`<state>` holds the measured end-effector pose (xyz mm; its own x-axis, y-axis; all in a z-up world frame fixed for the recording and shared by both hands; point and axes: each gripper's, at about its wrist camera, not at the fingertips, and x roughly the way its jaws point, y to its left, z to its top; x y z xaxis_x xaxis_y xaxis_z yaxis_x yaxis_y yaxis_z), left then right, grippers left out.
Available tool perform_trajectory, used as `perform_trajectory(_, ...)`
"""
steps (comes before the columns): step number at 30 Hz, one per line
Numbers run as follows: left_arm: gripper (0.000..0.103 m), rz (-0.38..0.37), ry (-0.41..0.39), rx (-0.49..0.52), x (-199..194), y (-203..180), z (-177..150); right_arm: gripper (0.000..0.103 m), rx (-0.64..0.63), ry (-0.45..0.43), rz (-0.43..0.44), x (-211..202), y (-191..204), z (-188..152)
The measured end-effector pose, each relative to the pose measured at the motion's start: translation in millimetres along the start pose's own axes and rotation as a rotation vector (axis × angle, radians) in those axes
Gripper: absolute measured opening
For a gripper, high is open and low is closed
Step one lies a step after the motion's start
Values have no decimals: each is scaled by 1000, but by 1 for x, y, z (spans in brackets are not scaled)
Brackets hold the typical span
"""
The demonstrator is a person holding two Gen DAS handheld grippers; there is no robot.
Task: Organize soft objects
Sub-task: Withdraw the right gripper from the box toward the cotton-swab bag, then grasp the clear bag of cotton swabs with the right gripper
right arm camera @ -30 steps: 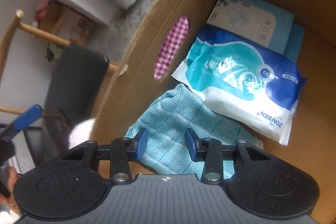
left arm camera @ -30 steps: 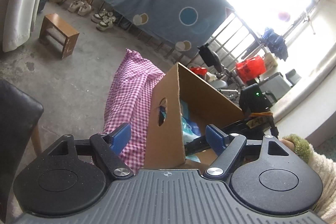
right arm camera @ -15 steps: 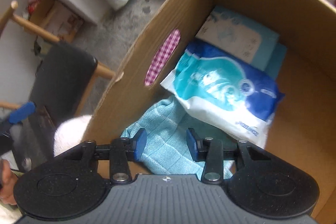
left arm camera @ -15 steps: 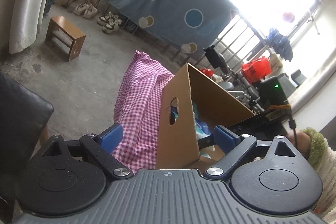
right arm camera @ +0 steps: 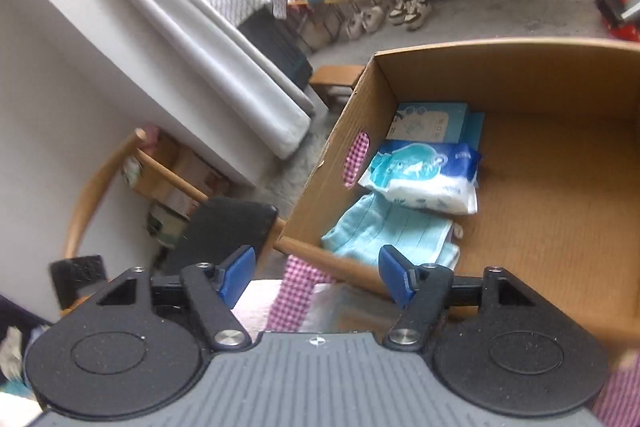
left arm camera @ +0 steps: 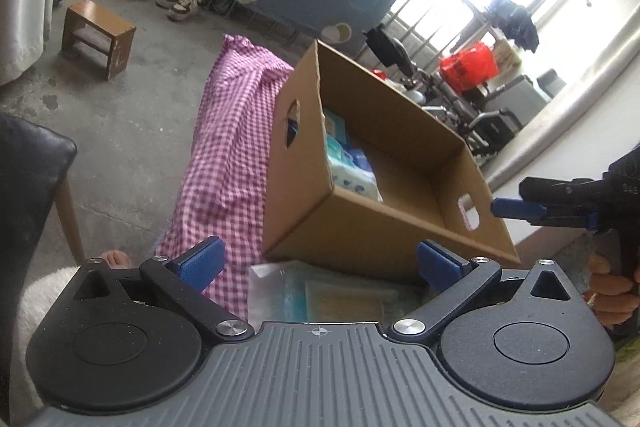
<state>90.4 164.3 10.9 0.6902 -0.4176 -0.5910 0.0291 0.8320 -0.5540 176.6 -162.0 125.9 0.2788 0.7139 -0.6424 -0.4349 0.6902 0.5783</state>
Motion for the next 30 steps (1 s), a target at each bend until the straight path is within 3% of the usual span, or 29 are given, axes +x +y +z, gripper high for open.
perform_trajectory(7,102,-2,158,81,23,-22,-40,72,200,-69,72,0,-33,-88)
perform_trajectory(10,100,31,197,137,34,-31,-53,72,295,-65,62,20,-47,-118)
perform_trajectory(13,97,56,225,189,44,-39,-60,72,352,-72,-3,35,-55,-136)
perform_trajectory(18,90,76,241,238,57,-46,-64,70,325,-97,-155,54,-54,-142)
perform_trajectory(23,77,77,265,239,72,-43,-63,70,258,-79,-234,68,-44,-137)
perform_trajectory(30,75,51,294,250,82,-45,-64,70,254,-13,-265,91,-44,-133)
